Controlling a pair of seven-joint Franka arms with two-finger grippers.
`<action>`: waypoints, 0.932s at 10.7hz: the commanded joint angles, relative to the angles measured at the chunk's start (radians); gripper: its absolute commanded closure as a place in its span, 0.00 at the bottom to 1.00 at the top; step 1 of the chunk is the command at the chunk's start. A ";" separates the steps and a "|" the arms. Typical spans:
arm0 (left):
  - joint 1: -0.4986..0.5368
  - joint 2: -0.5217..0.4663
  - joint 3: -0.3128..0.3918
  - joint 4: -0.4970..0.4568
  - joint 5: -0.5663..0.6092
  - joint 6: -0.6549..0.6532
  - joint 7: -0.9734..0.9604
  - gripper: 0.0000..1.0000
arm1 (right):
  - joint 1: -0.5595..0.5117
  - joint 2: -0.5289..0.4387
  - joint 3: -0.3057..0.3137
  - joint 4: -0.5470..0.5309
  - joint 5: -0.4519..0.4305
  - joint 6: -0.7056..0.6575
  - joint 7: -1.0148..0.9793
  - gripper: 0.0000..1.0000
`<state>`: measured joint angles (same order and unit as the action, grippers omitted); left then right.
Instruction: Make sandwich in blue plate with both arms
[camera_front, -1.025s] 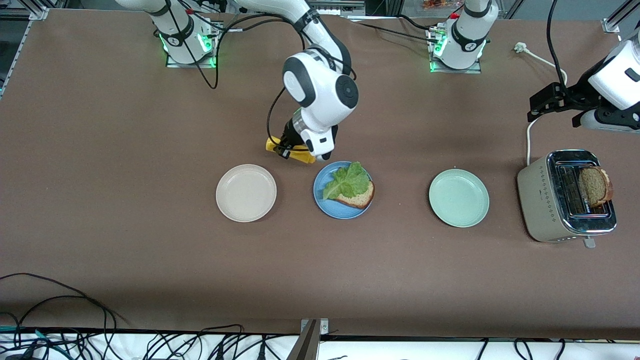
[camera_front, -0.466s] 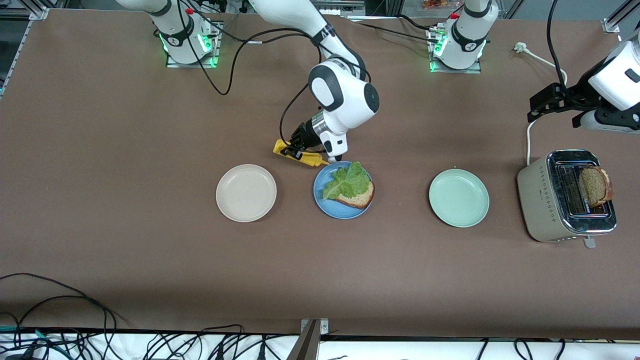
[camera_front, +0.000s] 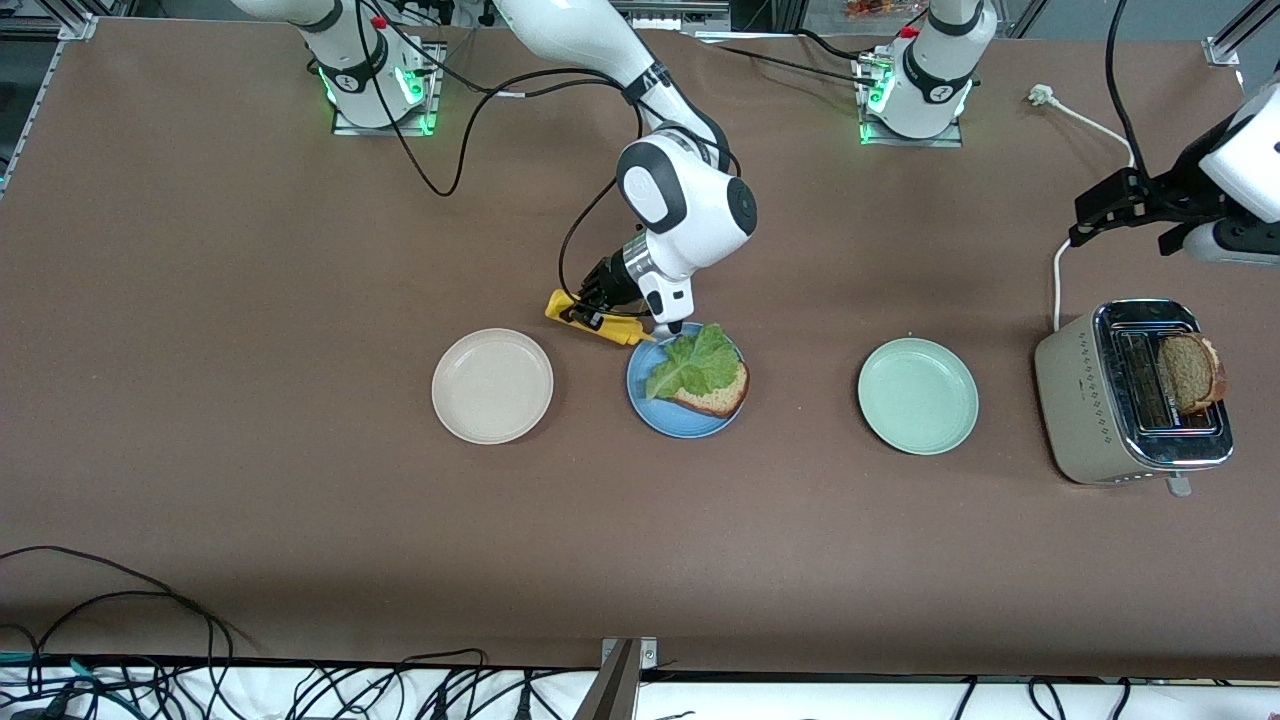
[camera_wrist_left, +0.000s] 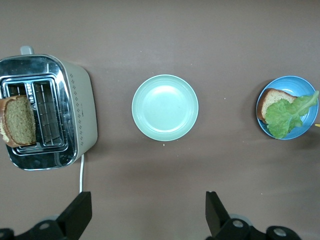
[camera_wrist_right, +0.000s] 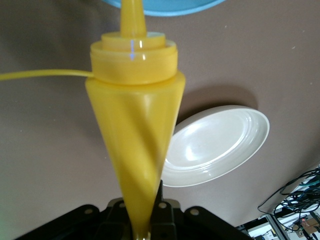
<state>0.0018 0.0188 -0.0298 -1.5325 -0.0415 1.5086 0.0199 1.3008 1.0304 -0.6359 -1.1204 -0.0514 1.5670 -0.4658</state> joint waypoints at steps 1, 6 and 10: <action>0.018 0.003 -0.004 0.017 -0.012 -0.004 0.017 0.00 | -0.011 0.007 -0.010 0.042 0.001 0.002 0.004 1.00; 0.021 0.000 -0.002 0.017 -0.009 -0.011 0.020 0.00 | -0.202 -0.205 0.051 -0.033 0.243 0.071 -0.080 1.00; 0.020 0.001 -0.004 0.017 -0.009 -0.011 0.017 0.00 | -0.481 -0.424 0.220 -0.195 0.447 0.198 -0.288 1.00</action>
<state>0.0161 0.0185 -0.0297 -1.5315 -0.0421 1.5086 0.0214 0.9731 0.7679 -0.5472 -1.1568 0.2934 1.6869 -0.6199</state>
